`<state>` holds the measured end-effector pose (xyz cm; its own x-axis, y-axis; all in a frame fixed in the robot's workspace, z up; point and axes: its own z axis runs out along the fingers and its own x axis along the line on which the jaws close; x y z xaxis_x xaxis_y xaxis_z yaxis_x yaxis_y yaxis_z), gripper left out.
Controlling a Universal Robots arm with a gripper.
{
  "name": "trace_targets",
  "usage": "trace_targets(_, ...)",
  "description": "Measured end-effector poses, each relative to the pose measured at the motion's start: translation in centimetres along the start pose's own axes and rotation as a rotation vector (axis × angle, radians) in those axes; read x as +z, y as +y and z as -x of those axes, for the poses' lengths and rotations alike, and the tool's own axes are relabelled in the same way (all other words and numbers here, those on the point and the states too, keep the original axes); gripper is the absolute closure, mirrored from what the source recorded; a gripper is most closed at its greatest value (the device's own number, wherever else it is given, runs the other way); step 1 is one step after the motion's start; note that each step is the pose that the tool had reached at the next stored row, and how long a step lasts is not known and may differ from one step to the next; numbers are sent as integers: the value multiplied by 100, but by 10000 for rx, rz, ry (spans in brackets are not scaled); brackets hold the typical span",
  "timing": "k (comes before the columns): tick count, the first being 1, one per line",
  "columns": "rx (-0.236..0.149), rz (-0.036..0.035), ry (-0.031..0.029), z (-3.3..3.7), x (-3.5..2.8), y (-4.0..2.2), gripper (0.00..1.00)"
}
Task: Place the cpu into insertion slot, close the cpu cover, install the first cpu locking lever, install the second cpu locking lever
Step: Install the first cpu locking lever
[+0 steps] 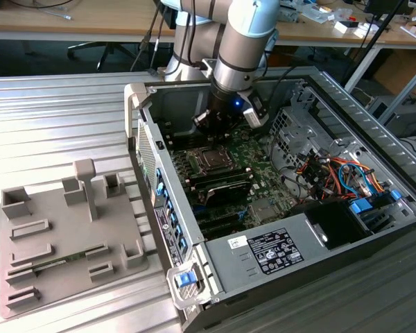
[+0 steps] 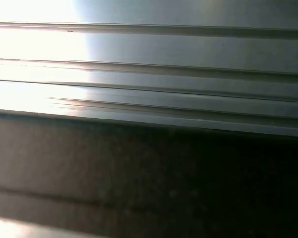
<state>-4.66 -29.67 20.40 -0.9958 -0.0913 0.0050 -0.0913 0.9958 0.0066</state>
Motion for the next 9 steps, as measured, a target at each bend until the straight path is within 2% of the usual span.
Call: trace_targets(9,0,-3,3,31,8,-6,89)
